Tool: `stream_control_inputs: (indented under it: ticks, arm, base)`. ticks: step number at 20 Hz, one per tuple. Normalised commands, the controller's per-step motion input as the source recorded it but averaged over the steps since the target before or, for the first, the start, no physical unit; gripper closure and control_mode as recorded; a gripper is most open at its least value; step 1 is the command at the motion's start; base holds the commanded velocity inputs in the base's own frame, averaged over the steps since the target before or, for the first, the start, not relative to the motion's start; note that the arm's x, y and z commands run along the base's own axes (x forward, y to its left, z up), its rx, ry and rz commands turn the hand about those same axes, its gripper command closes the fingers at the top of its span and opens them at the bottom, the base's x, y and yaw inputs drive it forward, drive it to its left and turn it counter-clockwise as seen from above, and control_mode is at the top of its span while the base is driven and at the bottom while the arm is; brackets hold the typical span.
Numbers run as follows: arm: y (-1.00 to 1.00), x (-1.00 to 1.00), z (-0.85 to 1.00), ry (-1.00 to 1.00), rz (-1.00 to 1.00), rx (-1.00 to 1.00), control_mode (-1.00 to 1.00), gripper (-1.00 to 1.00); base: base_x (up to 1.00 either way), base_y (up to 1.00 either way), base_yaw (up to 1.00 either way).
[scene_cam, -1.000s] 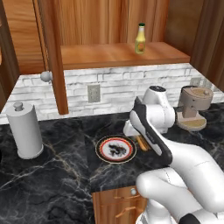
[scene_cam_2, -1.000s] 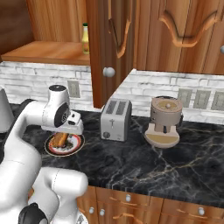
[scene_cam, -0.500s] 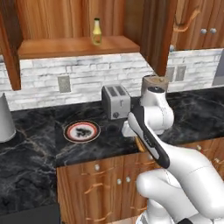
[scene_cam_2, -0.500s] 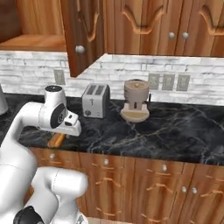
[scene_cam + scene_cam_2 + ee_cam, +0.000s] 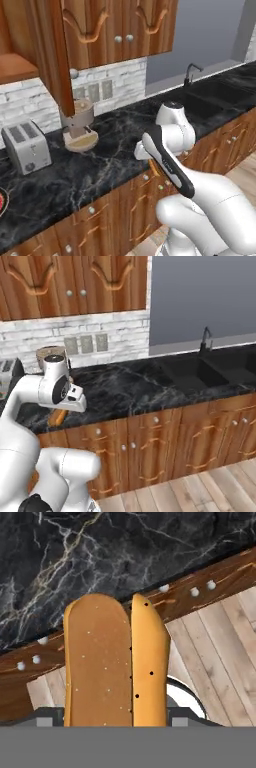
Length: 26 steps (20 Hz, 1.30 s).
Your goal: Move the hot dog bun to the plate on the dining table and place the condiment next to that plate. Then navigate to the fridge and take the sausage and place it on the plate as well.
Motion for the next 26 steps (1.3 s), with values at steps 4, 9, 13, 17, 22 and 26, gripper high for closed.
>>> stream_control_inputs:
  ticks: [4, 9, 13, 17, 22, 26]
  arm:
    - [0.0, 0.0, 0.0, 0.0, 0.0, 0.0, 1.0, 1.0]
    - [0.0, 0.0, 0.0, 0.0, 0.0, 0.0, 1.0, 1.0]
    - [0.0, 0.0, 0.0, 0.0, 0.0, 0.0, 1.0, 1.0]
    - [0.0, 0.0, 0.0, 0.0, 0.0, 0.0, 1.0, 1.0]
    - [0.0, 0.0, 0.0, 0.0, 0.0, 0.0, 1.0, 1.0]
    - [0.0, 0.0, 0.0, 0.0, 0.0, 0.0, 1.0, 1.0]
  base:
    - [0.06, -0.53, -0.9]
    - [0.04, -0.63, -0.88]
    - [0.0, -0.77, -0.82]
    - [0.0, -0.82, -0.78]
    - [0.0, -0.87, -0.75]
    - [0.0, -0.99, -0.72]
